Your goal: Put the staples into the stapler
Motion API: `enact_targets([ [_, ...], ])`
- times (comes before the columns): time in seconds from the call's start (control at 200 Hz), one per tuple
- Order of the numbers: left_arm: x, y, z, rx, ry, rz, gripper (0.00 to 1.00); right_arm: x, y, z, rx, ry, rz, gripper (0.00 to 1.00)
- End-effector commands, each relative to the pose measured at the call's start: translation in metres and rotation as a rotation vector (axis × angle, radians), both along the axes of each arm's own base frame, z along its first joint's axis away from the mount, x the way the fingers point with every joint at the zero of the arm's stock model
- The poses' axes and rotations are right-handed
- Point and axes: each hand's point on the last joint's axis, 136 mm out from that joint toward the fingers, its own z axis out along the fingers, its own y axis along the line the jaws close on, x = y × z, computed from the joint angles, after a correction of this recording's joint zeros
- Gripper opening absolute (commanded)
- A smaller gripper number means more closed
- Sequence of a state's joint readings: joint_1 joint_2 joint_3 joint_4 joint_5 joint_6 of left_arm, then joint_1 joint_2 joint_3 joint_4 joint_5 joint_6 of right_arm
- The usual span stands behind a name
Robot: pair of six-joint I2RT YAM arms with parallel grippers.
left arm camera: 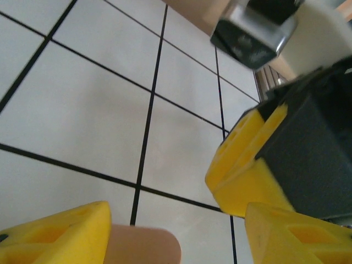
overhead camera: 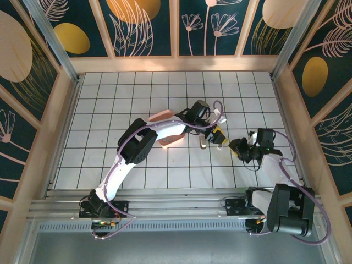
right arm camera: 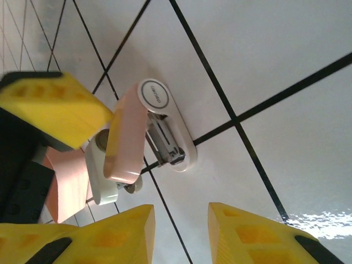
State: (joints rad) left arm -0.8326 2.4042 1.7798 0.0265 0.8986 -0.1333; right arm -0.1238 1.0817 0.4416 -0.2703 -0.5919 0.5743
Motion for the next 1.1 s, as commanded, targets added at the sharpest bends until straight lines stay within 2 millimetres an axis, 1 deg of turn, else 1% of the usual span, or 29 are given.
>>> enact_targets([
  [0.0,-0.011,0.005,0.018,-0.006,-0.029,-0.031,0.65,0.006,-0.004,0.012,-0.020,-0.028,0.000,0.31],
  [0.105,-0.010,0.006,0.025,-0.005,-0.024,0.002,0.67,0.009,-0.003,0.015,-0.021,-0.036,0.001,0.31],
  [0.235,0.000,0.010,0.047,-0.036,-0.032,0.109,0.73,0.015,0.000,0.018,-0.027,-0.034,0.017,0.33],
  [0.315,0.010,0.018,0.059,-0.049,-0.035,0.207,0.77,0.022,0.003,0.021,-0.039,-0.036,0.033,0.35],
  [0.38,0.019,0.026,0.064,-0.053,-0.033,0.283,0.79,0.027,0.007,0.023,-0.047,-0.037,0.051,0.35],
  [0.455,0.024,0.035,0.076,-0.069,-0.035,0.339,0.81,0.033,0.011,0.021,-0.058,-0.029,0.070,0.36],
  [0.491,0.030,0.041,0.080,-0.068,-0.043,0.383,0.81,0.035,0.012,0.019,-0.062,-0.025,0.077,0.36],
  [0.611,0.039,0.057,0.095,-0.089,-0.061,0.459,0.82,0.040,0.017,0.010,-0.075,0.001,0.102,0.36],
  [0.736,0.044,0.070,0.101,-0.093,-0.071,0.490,0.83,0.038,0.022,-0.005,-0.068,0.030,0.123,0.34],
  [0.856,0.046,0.078,0.104,-0.091,-0.082,0.507,0.83,0.029,0.024,-0.027,-0.064,0.078,0.122,0.32],
  [0.946,0.048,0.082,0.105,-0.088,-0.090,0.518,0.83,0.018,0.019,-0.044,-0.095,0.133,0.114,0.31],
  [1.001,0.049,0.083,0.104,-0.083,-0.089,0.524,0.83,0.014,0.016,-0.047,-0.113,0.148,0.113,0.31],
  [1.096,0.049,0.085,0.103,-0.078,-0.089,0.530,0.83,0.013,0.013,-0.042,-0.143,0.144,0.113,0.31],
])
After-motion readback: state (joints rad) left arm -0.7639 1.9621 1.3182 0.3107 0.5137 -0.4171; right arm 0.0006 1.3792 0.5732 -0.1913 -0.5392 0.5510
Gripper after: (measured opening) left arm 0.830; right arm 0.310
